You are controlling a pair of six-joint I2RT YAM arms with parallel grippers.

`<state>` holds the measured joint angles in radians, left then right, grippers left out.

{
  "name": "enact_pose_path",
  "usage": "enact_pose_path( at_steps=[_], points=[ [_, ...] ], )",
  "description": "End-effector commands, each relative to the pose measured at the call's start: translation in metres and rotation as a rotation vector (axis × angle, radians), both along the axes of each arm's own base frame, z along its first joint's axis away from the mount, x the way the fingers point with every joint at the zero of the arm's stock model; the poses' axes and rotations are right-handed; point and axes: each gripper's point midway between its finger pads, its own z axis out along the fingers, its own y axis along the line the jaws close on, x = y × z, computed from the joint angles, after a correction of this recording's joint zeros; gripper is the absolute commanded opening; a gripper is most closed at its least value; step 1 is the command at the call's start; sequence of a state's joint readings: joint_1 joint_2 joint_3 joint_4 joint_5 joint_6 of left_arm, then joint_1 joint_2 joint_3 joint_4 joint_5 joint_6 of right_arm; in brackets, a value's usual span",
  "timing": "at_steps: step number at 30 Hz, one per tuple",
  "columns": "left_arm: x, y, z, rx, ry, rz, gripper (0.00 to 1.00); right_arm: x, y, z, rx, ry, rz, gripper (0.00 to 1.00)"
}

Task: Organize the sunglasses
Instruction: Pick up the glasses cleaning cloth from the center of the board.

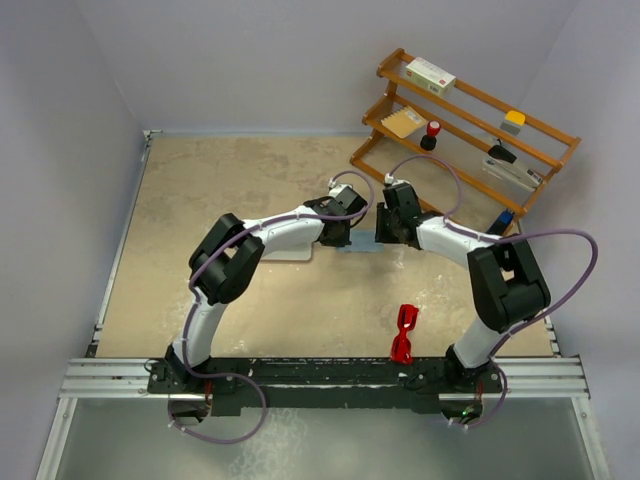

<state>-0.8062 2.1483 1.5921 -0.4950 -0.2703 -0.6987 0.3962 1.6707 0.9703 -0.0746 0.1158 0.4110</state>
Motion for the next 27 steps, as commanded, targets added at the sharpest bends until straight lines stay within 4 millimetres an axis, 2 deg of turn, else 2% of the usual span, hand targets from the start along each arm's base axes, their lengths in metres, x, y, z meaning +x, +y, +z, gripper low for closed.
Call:
enact_pose_path(
  at_steps=[1, 22, 27],
  points=[
    [-0.009, 0.001, -0.008, -0.004, 0.044, -0.007, 0.00, 0.010, -0.006, 0.006, -0.038, -0.020, -0.016, 0.32],
    [-0.006, 0.002, -0.005, -0.010, 0.044, -0.005, 0.00, 0.000, -0.006, -0.021, -0.047, 0.042, 0.004, 0.32],
    [-0.005, 0.001, -0.005, -0.012, 0.044, -0.008, 0.00, 0.001, -0.002, -0.020, -0.037, 0.039, 0.018, 0.32]
  ],
)
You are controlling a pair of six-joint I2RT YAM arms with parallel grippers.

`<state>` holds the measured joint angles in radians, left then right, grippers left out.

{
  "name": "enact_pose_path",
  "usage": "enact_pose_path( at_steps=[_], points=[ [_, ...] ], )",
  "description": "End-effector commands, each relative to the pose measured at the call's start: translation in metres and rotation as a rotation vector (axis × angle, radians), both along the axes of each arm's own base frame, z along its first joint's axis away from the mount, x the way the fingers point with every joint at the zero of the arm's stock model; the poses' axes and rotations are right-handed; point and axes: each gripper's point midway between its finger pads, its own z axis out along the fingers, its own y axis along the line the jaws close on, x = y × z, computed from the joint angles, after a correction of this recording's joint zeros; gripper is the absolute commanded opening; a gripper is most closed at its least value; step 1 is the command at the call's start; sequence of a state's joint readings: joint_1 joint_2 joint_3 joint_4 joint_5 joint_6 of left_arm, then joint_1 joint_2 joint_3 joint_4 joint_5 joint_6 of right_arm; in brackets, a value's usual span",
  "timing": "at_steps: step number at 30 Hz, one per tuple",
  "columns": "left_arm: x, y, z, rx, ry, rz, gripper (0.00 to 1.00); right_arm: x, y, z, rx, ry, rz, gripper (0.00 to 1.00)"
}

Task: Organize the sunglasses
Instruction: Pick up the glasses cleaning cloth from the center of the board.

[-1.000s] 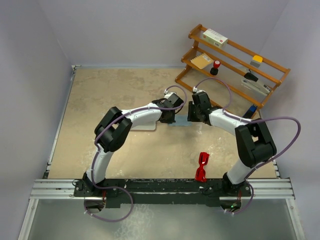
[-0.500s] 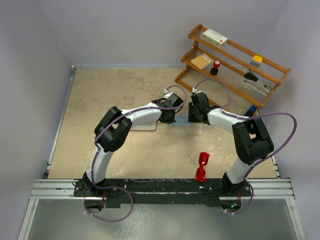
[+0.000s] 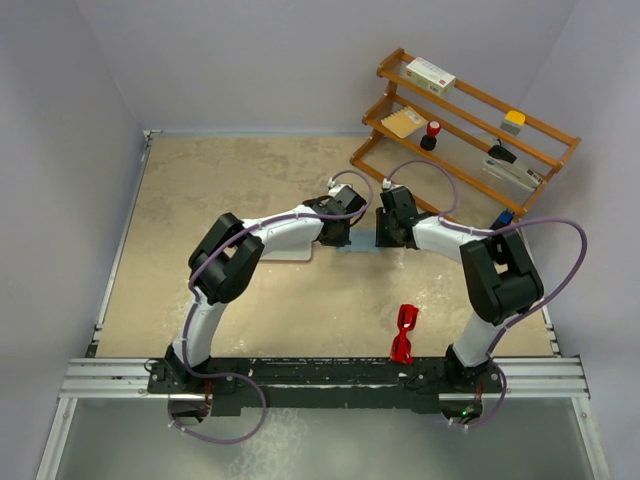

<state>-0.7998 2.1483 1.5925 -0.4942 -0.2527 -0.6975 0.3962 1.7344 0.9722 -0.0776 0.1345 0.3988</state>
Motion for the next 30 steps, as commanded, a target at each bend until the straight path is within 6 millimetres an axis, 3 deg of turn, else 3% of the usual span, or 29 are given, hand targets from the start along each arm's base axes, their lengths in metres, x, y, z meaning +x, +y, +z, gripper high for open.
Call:
enact_pose_path(
  at_steps=[1, 12, 30],
  points=[
    [-0.006, 0.001, -0.006, 0.000, 0.037, -0.006, 0.00, 0.005, 0.004, 0.004, 0.011, -0.012, 0.021, 0.32],
    [-0.006, 0.002, -0.006, 0.000, 0.038, -0.004, 0.00, -0.002, 0.011, 0.000, 0.015, 0.004, 0.051, 0.26],
    [-0.007, 0.002, -0.006, -0.005, 0.038, -0.002, 0.00, -0.010, 0.004, -0.013, -0.073, 0.052, 0.044, 0.22]
  ],
)
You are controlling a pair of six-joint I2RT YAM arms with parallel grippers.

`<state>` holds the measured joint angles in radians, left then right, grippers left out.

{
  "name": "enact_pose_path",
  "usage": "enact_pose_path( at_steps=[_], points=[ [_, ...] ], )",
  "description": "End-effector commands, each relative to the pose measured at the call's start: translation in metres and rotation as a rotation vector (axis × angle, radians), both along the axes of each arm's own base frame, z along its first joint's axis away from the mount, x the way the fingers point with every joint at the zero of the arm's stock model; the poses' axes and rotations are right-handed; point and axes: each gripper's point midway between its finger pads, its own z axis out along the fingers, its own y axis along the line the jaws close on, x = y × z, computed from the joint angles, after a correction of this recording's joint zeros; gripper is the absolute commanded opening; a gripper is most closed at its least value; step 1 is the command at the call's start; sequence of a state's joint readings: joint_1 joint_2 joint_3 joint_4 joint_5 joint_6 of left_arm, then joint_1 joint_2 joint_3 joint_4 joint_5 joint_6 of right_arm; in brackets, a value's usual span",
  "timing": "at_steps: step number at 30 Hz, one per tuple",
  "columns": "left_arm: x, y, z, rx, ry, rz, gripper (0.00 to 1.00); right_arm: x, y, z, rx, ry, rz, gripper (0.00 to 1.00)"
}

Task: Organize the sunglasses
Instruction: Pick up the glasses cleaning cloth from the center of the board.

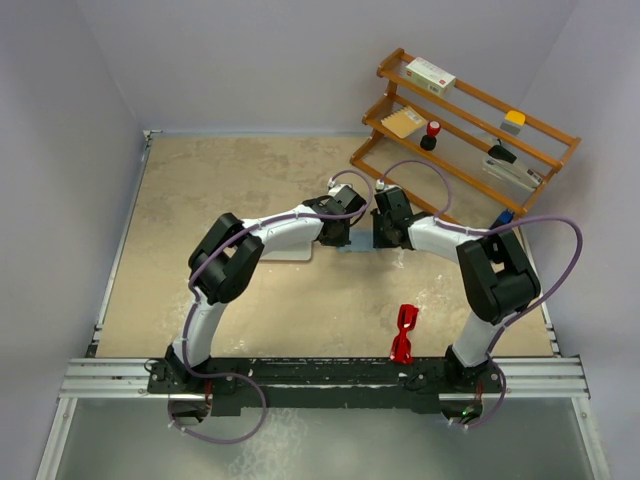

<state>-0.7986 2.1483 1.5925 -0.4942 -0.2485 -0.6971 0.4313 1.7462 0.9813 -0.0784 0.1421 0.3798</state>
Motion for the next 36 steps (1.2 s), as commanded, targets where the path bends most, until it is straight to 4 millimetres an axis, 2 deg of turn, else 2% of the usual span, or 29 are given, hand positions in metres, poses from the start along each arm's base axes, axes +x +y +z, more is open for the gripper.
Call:
enact_pose_path(
  at_steps=[1, 11, 15, 21, 36],
  points=[
    [-0.007, 0.002, -0.006, -0.004, 0.036, -0.002, 0.00, -0.008, -0.008, -0.012, -0.061, 0.056, -0.006, 0.21],
    [-0.007, 0.001, -0.007, -0.011, 0.038, 0.001, 0.00, -0.010, -0.010, -0.014, -0.069, 0.065, -0.009, 0.12],
    [-0.007, 0.000, -0.008, -0.014, 0.039, -0.001, 0.00, -0.012, -0.010, -0.015, -0.070, 0.068, -0.006, 0.00],
    [-0.007, 0.000, -0.010, -0.012, 0.041, -0.004, 0.00, -0.013, -0.007, -0.012, -0.057, 0.063, 0.000, 0.00],
    [0.010, -0.001, 0.017, 0.017, -0.027, -0.017, 0.00, 0.006, 0.002, 0.035, -0.015, -0.032, -0.002, 0.00]
  ],
)
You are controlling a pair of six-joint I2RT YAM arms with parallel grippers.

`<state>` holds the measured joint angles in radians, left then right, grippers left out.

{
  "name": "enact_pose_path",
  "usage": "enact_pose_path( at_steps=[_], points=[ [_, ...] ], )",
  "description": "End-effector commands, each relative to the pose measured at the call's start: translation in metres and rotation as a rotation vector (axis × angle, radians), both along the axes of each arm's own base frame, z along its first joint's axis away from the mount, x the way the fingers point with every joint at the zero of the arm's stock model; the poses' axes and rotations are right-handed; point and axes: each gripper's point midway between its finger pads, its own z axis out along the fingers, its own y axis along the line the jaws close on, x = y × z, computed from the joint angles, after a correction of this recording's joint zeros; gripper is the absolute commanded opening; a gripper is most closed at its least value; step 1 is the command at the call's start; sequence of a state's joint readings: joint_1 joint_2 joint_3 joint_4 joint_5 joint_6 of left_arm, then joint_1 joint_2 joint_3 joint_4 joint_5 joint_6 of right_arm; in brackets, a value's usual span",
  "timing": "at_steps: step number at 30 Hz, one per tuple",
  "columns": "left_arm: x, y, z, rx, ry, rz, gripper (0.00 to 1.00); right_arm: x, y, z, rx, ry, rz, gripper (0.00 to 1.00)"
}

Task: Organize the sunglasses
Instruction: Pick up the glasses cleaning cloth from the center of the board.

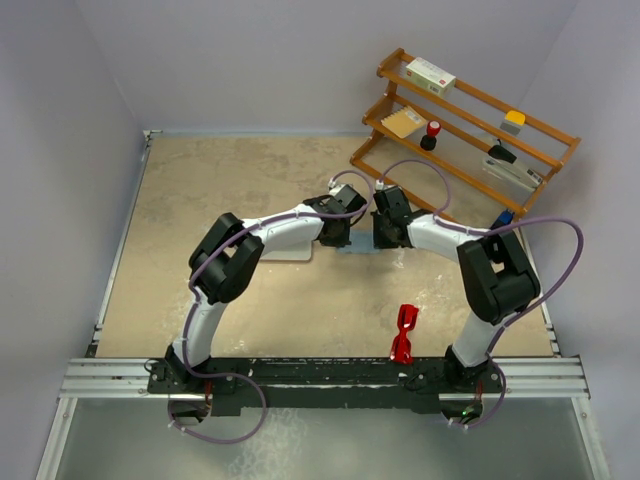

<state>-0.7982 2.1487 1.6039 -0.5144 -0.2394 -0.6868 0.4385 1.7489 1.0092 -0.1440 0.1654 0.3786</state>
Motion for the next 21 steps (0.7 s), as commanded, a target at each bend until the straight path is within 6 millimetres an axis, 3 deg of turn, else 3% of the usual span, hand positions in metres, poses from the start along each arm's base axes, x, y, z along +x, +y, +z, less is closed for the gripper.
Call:
enact_pose_path(
  at_steps=[1, 21],
  points=[
    [0.013, -0.002, 0.018, 0.010, -0.044, -0.004, 0.00, 0.011, 0.006, 0.036, 0.021, -0.065, 0.004, 0.00],
    [0.022, -0.003, 0.054, 0.005, -0.102, -0.015, 0.00, 0.019, 0.013, 0.075, 0.069, -0.128, 0.011, 0.00]
  ],
)
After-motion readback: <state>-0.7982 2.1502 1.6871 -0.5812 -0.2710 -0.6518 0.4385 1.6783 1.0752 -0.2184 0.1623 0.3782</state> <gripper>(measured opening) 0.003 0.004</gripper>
